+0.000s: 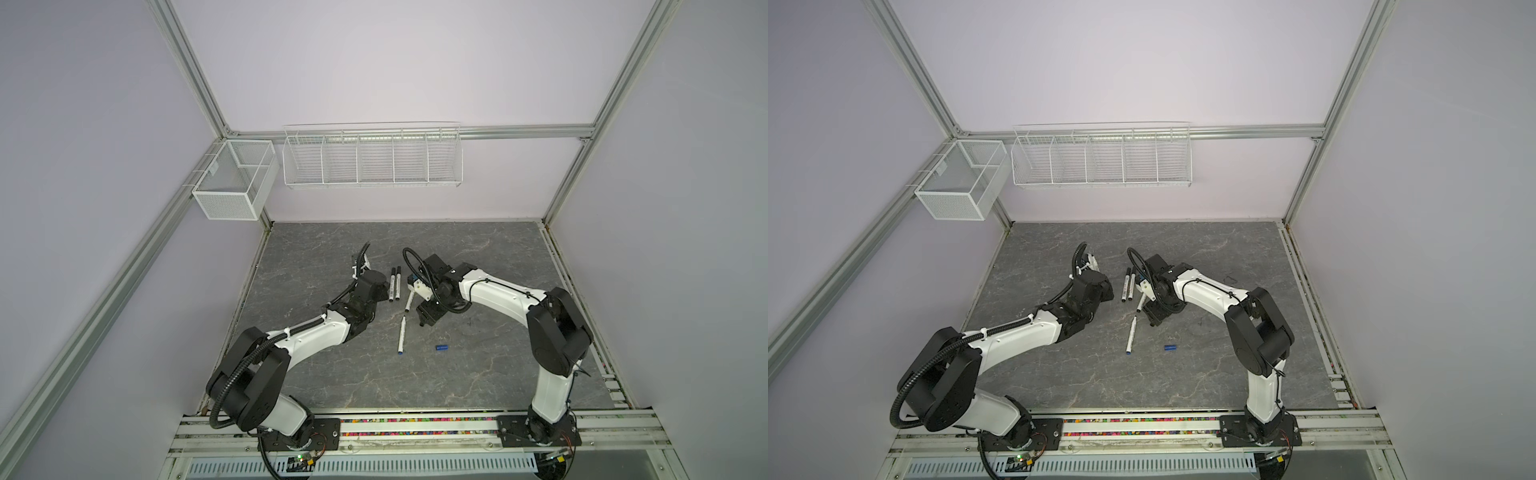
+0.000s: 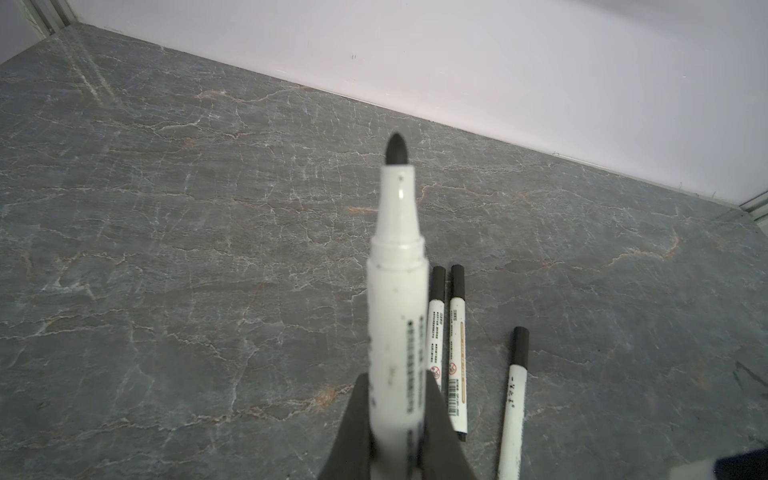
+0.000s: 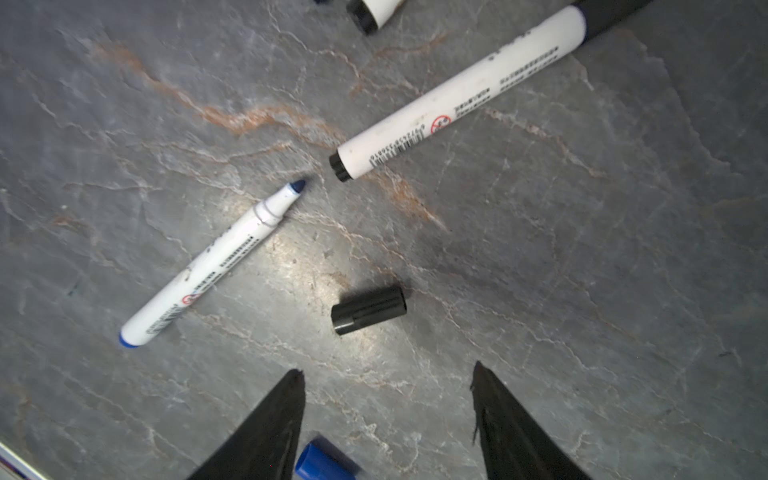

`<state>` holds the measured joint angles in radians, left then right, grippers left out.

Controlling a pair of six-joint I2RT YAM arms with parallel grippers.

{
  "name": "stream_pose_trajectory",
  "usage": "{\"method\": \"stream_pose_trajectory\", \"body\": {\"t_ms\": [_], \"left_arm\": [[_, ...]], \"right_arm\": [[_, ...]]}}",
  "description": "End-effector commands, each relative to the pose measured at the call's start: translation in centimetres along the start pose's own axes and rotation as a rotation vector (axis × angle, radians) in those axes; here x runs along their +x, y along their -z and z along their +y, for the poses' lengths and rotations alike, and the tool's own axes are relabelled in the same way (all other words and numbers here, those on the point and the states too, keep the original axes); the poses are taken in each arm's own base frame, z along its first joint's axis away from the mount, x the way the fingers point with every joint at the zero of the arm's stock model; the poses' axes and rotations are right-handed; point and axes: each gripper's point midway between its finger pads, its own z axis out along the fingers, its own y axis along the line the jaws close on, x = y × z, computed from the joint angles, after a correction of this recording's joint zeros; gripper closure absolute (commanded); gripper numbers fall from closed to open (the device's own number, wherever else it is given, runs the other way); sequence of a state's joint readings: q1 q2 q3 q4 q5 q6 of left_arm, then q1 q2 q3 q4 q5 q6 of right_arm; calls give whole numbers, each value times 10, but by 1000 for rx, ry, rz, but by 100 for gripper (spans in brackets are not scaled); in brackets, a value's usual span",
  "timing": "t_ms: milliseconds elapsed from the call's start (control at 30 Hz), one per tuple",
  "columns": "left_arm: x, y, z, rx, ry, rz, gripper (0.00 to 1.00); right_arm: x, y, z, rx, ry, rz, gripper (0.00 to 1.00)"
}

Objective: Insert the pens into the pen caps

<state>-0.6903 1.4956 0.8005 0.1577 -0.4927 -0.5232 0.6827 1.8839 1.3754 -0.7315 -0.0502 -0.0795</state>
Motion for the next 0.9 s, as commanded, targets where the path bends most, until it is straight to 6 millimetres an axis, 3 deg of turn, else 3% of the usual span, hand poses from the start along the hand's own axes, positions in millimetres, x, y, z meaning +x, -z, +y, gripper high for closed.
{"method": "stream_pose_trajectory", "body": {"t_ms": [0,267,533,733,867], "left_arm": [[-7,-1,-3,-7,36,-18,100],[-9,5,4,-23,38,-33,100],[-6,4,2,-7,35,-23,100],[-4,3,0,2,34,-18,100],[-3,2,0,4,33,-15,100]], "right_arm": [[9,-11,10,-71,-55,47,33],[8,-29,14,-83,-79,112,36],[22,-44,4,69,-41,220,39],[30,-39,-15,178,-53,236,43],[24,-27,-11,144,-28,172,43]]}}
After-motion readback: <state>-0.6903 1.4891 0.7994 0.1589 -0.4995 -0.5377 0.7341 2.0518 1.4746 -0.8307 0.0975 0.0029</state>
